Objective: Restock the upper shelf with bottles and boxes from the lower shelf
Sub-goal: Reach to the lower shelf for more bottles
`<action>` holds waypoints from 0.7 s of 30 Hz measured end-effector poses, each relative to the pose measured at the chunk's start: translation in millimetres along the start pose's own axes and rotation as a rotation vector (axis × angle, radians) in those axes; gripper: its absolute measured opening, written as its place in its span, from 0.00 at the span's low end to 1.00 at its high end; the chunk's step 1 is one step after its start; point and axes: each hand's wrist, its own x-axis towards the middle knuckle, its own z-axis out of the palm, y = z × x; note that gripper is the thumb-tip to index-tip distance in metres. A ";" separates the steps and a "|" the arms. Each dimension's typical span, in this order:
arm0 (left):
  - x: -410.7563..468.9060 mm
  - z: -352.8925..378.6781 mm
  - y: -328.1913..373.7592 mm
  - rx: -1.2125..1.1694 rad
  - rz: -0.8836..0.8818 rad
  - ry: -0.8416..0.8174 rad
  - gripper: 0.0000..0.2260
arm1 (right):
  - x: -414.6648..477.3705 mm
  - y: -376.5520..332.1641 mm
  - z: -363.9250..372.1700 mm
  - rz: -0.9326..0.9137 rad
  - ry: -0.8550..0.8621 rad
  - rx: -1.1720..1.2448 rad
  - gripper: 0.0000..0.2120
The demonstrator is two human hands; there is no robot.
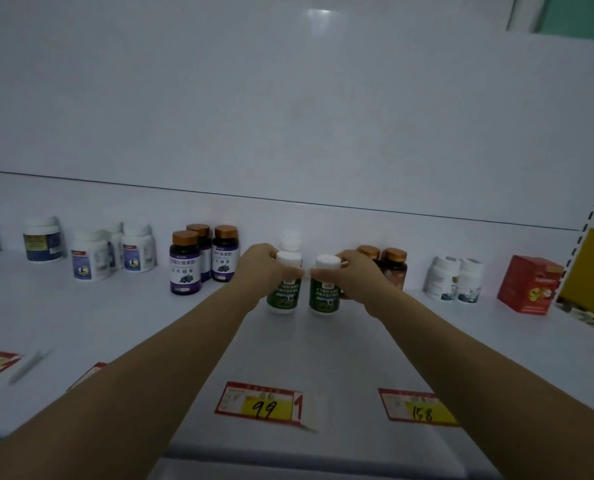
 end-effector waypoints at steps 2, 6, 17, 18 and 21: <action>13.0 2.6 -2.7 0.018 0.001 0.025 0.17 | 11.5 1.3 3.8 -0.012 0.017 -0.032 0.23; 32.9 6.1 -7.1 0.056 -0.001 0.051 0.20 | 31.4 0.3 10.9 -0.023 0.056 -0.020 0.21; 53.3 14.5 -16.9 0.029 0.033 0.024 0.22 | 69.3 -0.9 26.2 -0.066 0.165 -0.123 0.19; 53.6 15.0 -17.7 0.025 0.033 0.019 0.22 | 70.9 0.0 27.1 -0.067 0.172 -0.129 0.20; 53.4 15.8 -19.7 0.006 0.038 0.009 0.22 | 75.1 2.4 30.5 -0.063 0.197 -0.127 0.23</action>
